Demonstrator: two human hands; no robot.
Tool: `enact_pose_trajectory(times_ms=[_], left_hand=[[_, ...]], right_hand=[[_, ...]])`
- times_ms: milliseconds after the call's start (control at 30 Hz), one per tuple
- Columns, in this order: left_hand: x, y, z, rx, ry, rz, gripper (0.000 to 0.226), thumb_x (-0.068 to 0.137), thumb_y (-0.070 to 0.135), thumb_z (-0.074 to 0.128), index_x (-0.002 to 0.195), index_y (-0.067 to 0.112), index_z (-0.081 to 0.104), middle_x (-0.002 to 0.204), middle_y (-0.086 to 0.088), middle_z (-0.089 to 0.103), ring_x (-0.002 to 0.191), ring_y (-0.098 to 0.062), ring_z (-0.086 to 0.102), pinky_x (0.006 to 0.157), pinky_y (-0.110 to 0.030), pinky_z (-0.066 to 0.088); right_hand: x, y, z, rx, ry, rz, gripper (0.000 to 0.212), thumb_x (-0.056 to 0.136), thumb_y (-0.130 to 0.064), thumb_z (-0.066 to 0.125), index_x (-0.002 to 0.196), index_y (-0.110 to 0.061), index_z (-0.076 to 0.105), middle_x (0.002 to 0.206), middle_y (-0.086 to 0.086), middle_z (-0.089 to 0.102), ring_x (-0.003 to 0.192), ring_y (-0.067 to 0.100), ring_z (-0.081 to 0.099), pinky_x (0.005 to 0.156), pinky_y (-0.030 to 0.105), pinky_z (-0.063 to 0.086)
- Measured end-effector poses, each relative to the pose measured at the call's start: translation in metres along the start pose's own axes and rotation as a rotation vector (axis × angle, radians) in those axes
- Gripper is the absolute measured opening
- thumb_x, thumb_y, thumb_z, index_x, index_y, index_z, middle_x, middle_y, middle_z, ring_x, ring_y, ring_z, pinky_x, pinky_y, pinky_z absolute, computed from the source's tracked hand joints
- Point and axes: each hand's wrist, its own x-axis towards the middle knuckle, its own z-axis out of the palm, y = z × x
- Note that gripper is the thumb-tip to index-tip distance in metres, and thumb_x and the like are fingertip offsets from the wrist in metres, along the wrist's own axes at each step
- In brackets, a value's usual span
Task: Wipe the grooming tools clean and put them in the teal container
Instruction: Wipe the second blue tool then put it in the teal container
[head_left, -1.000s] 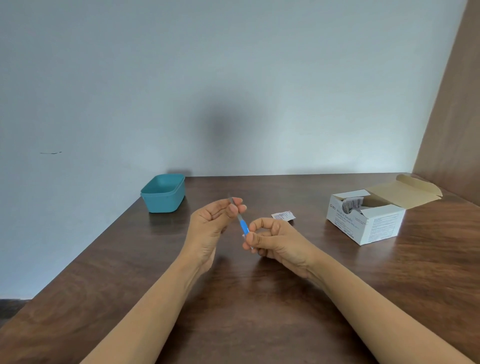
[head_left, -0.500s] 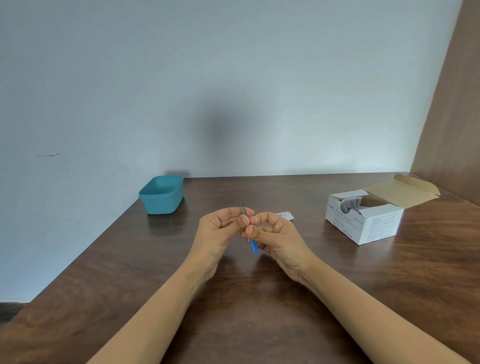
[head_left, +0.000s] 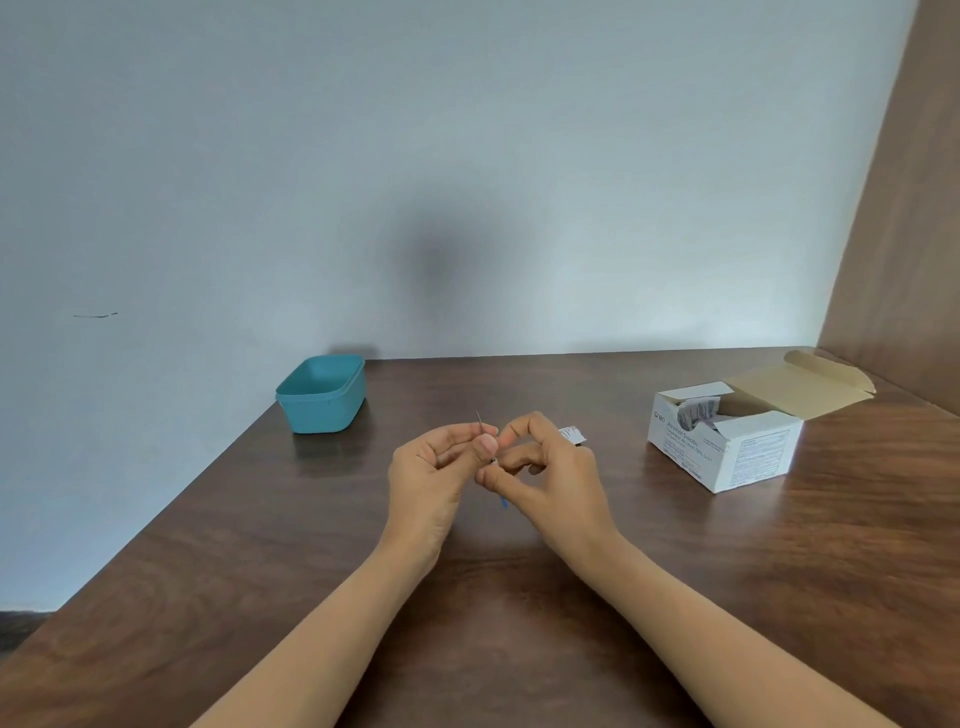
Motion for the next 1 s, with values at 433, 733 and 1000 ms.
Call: enact_pose_trajectory(times_ms=[433, 733, 1000], left_hand=[[0.004, 0.005, -0.005, 0.019, 0.193, 0.036, 0.016, 0.077, 0.013, 0.077, 0.092, 0.009, 0.074, 0.081, 0.0, 0.076, 0.08, -0.006, 0.071, 0.065, -0.005, 0.048], [-0.002, 0.005, 0.002, 0.011, 0.095, 0.015, 0.007, 0.078, 0.009, 0.075, 0.084, 0.01, 0.073, 0.08, -0.009, 0.075, 0.076, -0.013, 0.07, 0.064, -0.01, 0.05], [0.003, 0.012, -0.005, -0.051, 0.175, 0.004, 0.009, 0.077, 0.011, 0.075, 0.086, 0.01, 0.073, 0.079, 0.0, 0.075, 0.076, -0.002, 0.069, 0.063, -0.003, 0.046]], right_hand=[[-0.001, 0.001, 0.006, -0.06, -0.061, 0.11, 0.03, 0.072, -0.023, 0.079, 0.089, -0.024, 0.054, 0.066, -0.006, 0.072, 0.061, 0.003, 0.064, 0.061, 0.017, 0.047], [0.002, 0.0, -0.002, 0.257, -0.057, 0.215, 0.034, 0.07, -0.011, 0.083, 0.09, -0.009, 0.055, 0.067, 0.005, 0.073, 0.066, 0.016, 0.068, 0.07, 0.026, 0.052], [0.001, 0.004, 0.001, 0.223, -0.099, 0.25, 0.034, 0.064, -0.014, 0.086, 0.082, -0.012, 0.057, 0.065, 0.008, 0.072, 0.065, 0.014, 0.067, 0.073, 0.026, 0.054]])
